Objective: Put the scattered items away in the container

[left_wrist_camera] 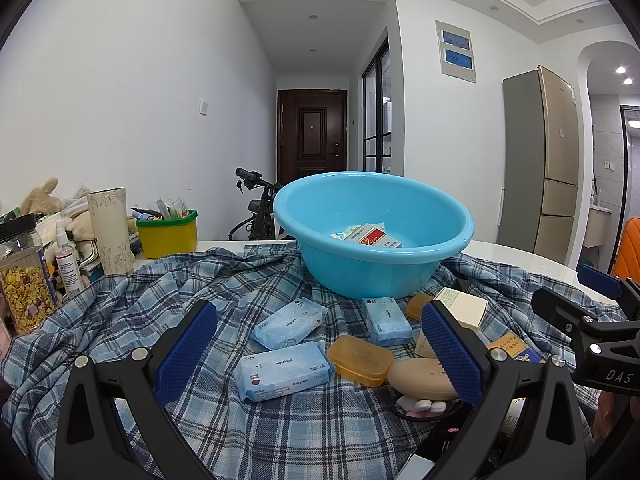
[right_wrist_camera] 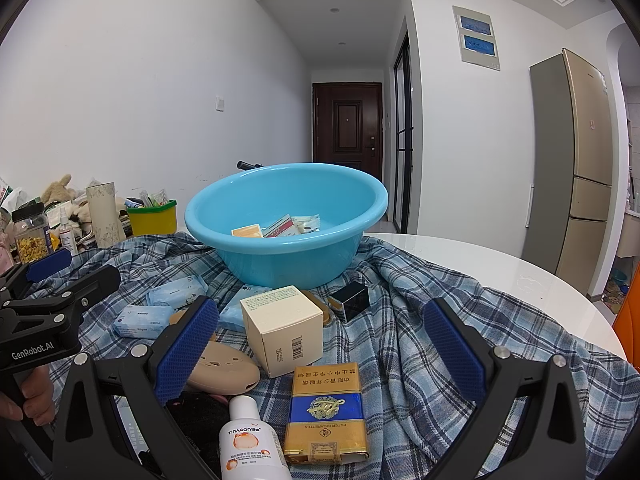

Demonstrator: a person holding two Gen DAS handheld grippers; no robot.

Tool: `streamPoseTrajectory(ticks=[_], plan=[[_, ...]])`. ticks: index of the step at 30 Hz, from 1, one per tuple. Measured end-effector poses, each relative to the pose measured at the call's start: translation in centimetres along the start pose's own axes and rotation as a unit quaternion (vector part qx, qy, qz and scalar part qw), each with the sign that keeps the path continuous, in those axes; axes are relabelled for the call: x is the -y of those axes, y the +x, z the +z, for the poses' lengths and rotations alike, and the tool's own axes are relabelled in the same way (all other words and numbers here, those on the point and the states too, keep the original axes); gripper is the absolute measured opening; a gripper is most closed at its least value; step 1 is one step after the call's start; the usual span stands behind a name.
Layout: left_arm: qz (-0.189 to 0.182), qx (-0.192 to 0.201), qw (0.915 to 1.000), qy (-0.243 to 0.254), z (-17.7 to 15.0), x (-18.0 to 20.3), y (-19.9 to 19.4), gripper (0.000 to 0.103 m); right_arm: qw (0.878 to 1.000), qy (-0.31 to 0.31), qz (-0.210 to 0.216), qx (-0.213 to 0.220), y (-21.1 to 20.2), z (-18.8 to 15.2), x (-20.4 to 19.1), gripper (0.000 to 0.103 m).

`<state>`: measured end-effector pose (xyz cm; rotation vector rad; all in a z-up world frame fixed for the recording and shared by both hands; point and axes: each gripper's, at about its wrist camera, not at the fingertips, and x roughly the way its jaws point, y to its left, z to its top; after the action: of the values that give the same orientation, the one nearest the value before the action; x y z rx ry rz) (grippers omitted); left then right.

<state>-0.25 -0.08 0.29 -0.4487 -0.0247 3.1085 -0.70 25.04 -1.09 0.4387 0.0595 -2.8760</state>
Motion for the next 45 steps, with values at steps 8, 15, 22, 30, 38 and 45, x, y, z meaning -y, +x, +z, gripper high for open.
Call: streamPoseTrajectory(ticks=[8, 15, 22, 30, 38, 45], plan=[[0.000, 0.000, 1.0000, 0.000, -0.01, -0.12, -0.01, 0.103, 1.000, 0.000, 0.000, 0.000, -0.03, 0.00, -0.01, 0.102], [0.000, 0.000, 1.0000, 0.000, -0.06, -0.22, -0.04, 0.103, 1.000, 0.000, 0.000, 0.000, -0.03, 0.01, -0.02, 0.102], [0.000, 0.000, 1.0000, 0.000, -0.10, -0.33, -0.07, 0.103, 1.000, 0.000, 0.000, 0.000, -0.04, 0.02, -0.05, 0.102], [0.000, 0.000, 1.0000, 0.000, -0.16, -0.45, -0.11, 0.103, 1.000, 0.000, 0.000, 0.000, 0.03, 0.02, -0.06, 0.102], [-0.002, 0.000, 1.0000, 0.000, -0.21, -0.56, -0.13, 0.103, 1.000, 0.000, 0.000, 0.000, 0.08, 0.02, -0.08, 0.102], [-0.001, 0.000, 1.0000, 0.000, -0.26, -0.67, -0.17, 0.103, 1.000, 0.000, 0.000, 0.000, 0.08, 0.02, -0.13, 0.102]])
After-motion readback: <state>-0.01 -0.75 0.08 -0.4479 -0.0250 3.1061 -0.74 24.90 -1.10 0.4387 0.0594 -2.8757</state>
